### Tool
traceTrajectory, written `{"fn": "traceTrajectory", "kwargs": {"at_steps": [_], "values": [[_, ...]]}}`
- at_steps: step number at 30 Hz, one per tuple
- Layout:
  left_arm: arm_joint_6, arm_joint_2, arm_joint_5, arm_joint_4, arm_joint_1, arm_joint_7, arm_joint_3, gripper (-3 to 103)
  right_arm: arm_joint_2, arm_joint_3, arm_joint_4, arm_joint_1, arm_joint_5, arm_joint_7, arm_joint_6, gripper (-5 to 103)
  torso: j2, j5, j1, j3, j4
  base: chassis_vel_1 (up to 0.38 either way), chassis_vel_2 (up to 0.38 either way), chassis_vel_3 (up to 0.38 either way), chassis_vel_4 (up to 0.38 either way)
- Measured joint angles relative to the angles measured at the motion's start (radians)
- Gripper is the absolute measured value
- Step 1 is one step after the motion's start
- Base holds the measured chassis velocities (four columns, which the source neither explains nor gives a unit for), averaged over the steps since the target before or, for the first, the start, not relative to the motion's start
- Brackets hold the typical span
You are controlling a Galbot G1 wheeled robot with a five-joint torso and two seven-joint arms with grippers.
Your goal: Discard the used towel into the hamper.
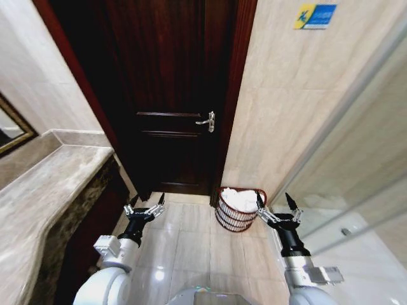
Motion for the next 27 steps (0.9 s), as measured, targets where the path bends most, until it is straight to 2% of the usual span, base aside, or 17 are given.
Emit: {"fn": "traceTrajectory", "kwargs": {"at_steps": [3, 6, 9, 12, 27], "values": [[0.0, 0.0, 0.0, 0.0, 0.0, 0.0, 0.0, 100, 0.0, 0.0, 0.0, 0.0, 0.0, 0.0, 0.0, 100, 0.0, -0.001, 0.0, 0.0, 0.0, 0.304, -0.306, -0.314, 0.309], [0.0, 0.0, 0.0, 0.0, 0.0, 0.0, 0.0, 100, 0.0, 0.0, 0.0, 0.0, 0.0, 0.0, 0.0, 100, 0.0, 0.0001, 0.0, 0.0, -0.0001, 0.257, -0.287, -0.27, 0.255], [0.0, 0.0, 0.0, 0.0, 0.0, 0.0, 0.0, 100, 0.0, 0.0, 0.0, 0.0, 0.0, 0.0, 0.0, 100, 0.0, -0.0009, -0.001, 0.0, 0.0001, 0.188, -0.242, -0.209, 0.21], [0.0, 0.0, 0.0, 0.0, 0.0, 0.0, 0.0, 100, 0.0, 0.0, 0.0, 0.0, 0.0, 0.0, 0.0, 100, 0.001, 0.0, -0.001, 0.0, 0.0001, 0.073, -0.079, -0.152, 0.144], [0.0, 0.0, 0.0, 0.0, 0.0, 0.0, 0.0, 100, 0.0, 0.0, 0.0, 0.0, 0.0, 0.0, 0.0, 100, -0.001, -0.0004, 0.001, 0.0, 0.0, -0.005, 0.005, 0.015, -0.006]]}}
